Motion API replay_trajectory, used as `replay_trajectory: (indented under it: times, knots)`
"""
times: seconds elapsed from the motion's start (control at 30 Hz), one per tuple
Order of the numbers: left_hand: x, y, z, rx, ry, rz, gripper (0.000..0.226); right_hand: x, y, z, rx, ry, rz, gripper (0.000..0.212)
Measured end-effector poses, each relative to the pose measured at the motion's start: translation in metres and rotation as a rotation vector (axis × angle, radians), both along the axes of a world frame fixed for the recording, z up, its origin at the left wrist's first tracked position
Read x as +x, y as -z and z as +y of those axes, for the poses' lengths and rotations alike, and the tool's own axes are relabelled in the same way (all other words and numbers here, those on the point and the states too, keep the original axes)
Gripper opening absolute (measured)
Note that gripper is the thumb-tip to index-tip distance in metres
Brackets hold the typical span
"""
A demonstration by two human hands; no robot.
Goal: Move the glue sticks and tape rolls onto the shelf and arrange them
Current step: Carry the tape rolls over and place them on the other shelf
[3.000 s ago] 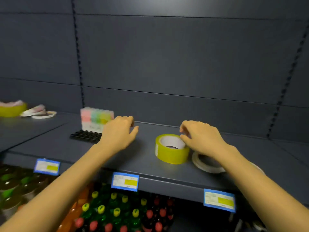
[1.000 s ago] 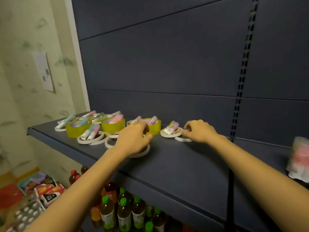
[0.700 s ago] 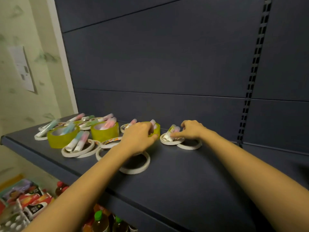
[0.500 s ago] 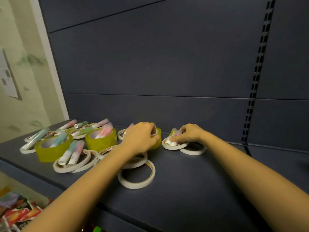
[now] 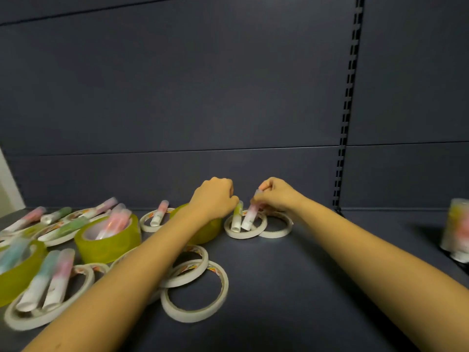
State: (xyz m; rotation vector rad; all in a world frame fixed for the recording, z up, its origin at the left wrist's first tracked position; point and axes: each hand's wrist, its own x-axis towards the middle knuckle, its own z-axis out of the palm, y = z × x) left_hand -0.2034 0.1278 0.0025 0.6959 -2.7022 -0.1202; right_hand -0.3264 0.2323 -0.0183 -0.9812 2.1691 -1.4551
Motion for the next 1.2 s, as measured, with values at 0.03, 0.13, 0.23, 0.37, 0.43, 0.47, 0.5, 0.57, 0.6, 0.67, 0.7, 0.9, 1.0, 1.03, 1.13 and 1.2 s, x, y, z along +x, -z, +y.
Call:
replay_trajectory:
  times: [0.03, 0.13, 0.23, 0.37, 0.43, 0.47, 0.5, 0.57, 0.6, 0.67, 0.7, 0.9, 1.0, 1.03, 1.13, 1.2]
  knots:
    - [-0.006, 0.001, 0.000, 0.003, 0.001, -0.026, 0.022, -0.001, -0.004, 0.006, -0.030, 0.019, 0.009, 0.027]
    - [-0.022, 0.006, -0.001, -0.008, -0.005, -0.103, 0.023, 0.000, -0.013, 0.029, -0.128, 0.058, 0.050, 0.027]
    - [-0.036, 0.011, -0.001, -0.055, -0.036, -0.173, 0.025, 0.004, -0.018, 0.054, -0.200, 0.097, 0.058, 0.021]
    - [-0.048, 0.019, -0.002, -0.096, -0.061, -0.290, 0.028, 0.015, -0.021, 0.083, -0.232, 0.134, 0.089, 0.019]
    - [-0.050, 0.023, -0.002, -0.099, -0.055, -0.267, 0.025, 0.021, -0.021, 0.096, -0.237, 0.149, 0.110, 0.018]
    - [-0.050, 0.024, -0.002, -0.091, -0.049, -0.237, 0.025, 0.023, -0.021, 0.102, -0.245, 0.155, 0.118, 0.017]
    - [-0.048, 0.023, -0.002, -0.080, -0.041, -0.198, 0.026, 0.026, -0.022, 0.109, -0.258, 0.162, 0.126, 0.014]
    - [-0.044, 0.014, -0.002, -0.047, -0.014, -0.091, 0.030, 0.029, -0.024, 0.121, -0.281, 0.180, 0.152, 0.011]
    - [-0.041, 0.007, -0.001, -0.025, 0.009, -0.030, 0.031, 0.029, -0.025, 0.127, -0.288, 0.193, 0.173, 0.010]
    - [-0.035, -0.008, 0.003, 0.049, 0.069, 0.099, 0.027, 0.029, -0.028, 0.141, -0.289, 0.223, 0.219, 0.011]
    - [-0.032, -0.016, 0.007, 0.105, 0.108, 0.157, 0.024, 0.028, -0.029, 0.148, -0.286, 0.239, 0.240, 0.011]
    - [-0.016, -0.047, 0.059, 0.391, 0.422, 0.357, 0.022, 0.023, -0.032, 0.191, -0.289, 0.296, 0.288, 0.015]
    - [-0.015, -0.050, 0.099, 0.415, 0.540, 0.383, 0.023, 0.019, -0.037, 0.219, -0.310, 0.330, 0.282, 0.019]
    - [-0.016, -0.050, 0.113, 0.418, 0.570, 0.385, 0.024, 0.017, -0.038, 0.230, -0.310, 0.339, 0.288, 0.020]
    - [-0.023, -0.050, 0.155, 0.423, 0.633, 0.411, 0.026, 0.011, -0.043, 0.266, -0.301, 0.352, 0.321, 0.020]
    - [-0.029, -0.048, 0.183, 0.410, 0.647, 0.442, 0.026, 0.006, -0.045, 0.292, -0.278, 0.362, 0.350, 0.020]
